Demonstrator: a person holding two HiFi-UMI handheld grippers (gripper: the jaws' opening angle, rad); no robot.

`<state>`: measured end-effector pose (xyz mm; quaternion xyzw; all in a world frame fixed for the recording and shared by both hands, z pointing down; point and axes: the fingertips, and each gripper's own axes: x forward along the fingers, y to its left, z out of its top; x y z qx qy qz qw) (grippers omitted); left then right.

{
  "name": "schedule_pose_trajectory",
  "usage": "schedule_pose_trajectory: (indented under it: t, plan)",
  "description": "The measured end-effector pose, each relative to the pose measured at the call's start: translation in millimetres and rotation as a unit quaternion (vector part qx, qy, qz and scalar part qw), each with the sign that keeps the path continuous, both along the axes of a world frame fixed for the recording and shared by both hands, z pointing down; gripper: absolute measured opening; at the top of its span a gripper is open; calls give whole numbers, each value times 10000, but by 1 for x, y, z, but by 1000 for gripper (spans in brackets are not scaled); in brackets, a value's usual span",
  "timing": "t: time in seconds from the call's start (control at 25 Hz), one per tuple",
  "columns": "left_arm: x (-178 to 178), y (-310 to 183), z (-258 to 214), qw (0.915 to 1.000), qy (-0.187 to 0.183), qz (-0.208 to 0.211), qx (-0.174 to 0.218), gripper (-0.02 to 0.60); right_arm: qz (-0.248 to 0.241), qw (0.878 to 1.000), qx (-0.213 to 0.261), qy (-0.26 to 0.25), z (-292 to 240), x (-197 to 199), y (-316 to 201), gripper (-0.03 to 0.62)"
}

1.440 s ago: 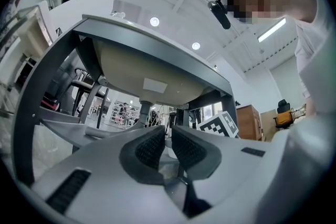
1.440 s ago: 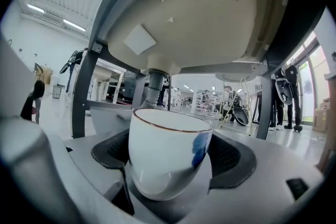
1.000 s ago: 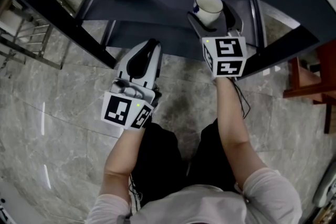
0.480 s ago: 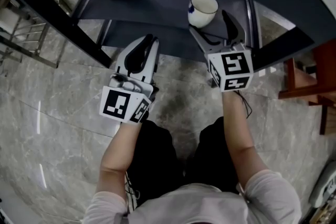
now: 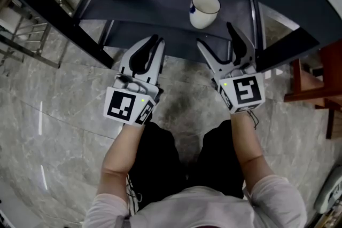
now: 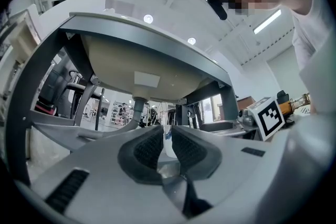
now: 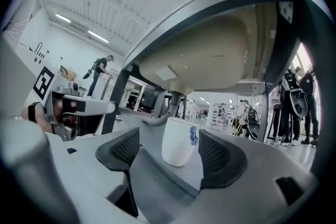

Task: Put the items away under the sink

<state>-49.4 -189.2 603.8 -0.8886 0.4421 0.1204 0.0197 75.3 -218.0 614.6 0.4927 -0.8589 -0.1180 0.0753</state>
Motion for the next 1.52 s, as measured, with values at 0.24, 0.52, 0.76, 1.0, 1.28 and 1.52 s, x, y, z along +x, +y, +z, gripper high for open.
schedule_pose_trajectory:
  t: [0.24,0.52,0.76,1.0,1.28,1.52]
  plan:
    - [11,1,-1,10000,-8,90,40,41,-83,9982,540,-257,-24,2,23,137]
    - [25,1,0,9998,-103,140,70,41,-238,9977,560,-295,-27,0,34,54]
    - [29,2,-3,9998,-141,135,95,14,-485,9970,407,-440,-26,-4,35,48]
    - [33,8,-5,9995,-304,105,-51,3,-612,9964,426,-394,-41,-7,44,47]
    - [32,17,-18,9989,-447,130,35,3,-827,9956,382,-223,-49,-23,58,48]
    - [28,15,-14,9989,-418,179,119,3,-981,9938,500,-166,-37,-29,64,47]
